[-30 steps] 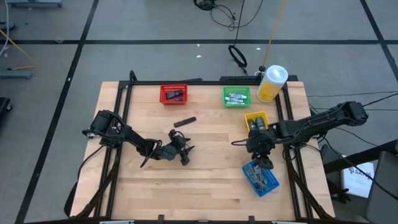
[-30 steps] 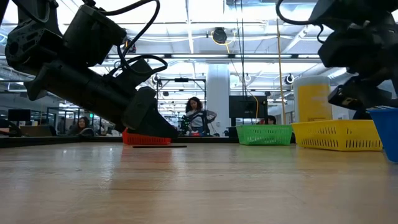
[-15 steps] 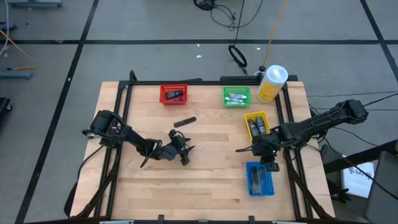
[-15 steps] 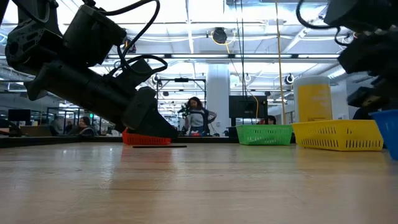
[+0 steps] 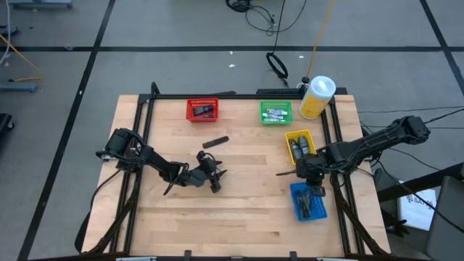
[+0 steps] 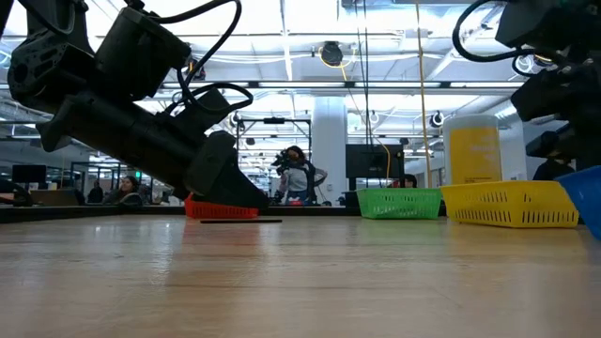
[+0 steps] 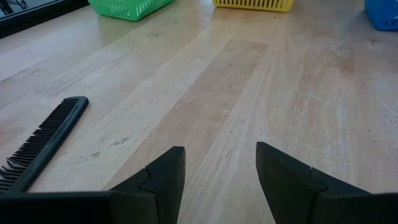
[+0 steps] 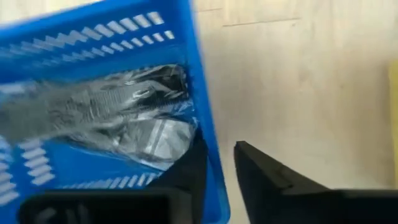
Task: Pick & Place Travel size toiletries
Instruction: Adjust the blue bin, then put the black comb into the blue bin
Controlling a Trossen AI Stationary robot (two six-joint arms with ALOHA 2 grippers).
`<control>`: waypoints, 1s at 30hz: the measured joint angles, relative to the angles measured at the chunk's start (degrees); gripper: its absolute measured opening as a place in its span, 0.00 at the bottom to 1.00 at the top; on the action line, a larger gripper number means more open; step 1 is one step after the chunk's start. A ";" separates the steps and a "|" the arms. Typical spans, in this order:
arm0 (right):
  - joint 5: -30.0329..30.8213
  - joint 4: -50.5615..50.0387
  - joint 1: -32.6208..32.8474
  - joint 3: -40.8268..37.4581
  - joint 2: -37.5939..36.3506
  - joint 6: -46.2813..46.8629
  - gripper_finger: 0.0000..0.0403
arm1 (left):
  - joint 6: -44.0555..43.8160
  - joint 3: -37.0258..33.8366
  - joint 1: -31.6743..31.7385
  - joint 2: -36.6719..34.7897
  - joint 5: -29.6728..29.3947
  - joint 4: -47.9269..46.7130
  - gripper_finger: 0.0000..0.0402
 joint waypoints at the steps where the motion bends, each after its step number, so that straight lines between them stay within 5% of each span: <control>1: 0.72 -0.22 0.00 0.00 0.00 0.02 0.21 | 0.00 0.00 0.00 -0.02 0.00 0.00 0.49; 8: 0.94 -3.59 -0.10 0.00 -1.23 4.82 0.37 | 0.02 0.00 0.00 0.00 -0.02 0.00 0.49; 15: 7.28 -0.02 -0.11 2.30 -4.72 9.37 0.36 | 0.39 0.00 -0.31 -0.87 -0.04 0.26 0.49; 24: 30.16 28.66 -0.13 1.93 -5.86 -10.63 0.30 | 9.38 0.02 -2.09 -15.47 -4.69 -10.66 0.49; 30: 29.55 62.61 -1.59 -6.14 1.43 -25.71 0.29 | 3.36 0.01 4.66 -23.88 -4.67 -28.55 0.49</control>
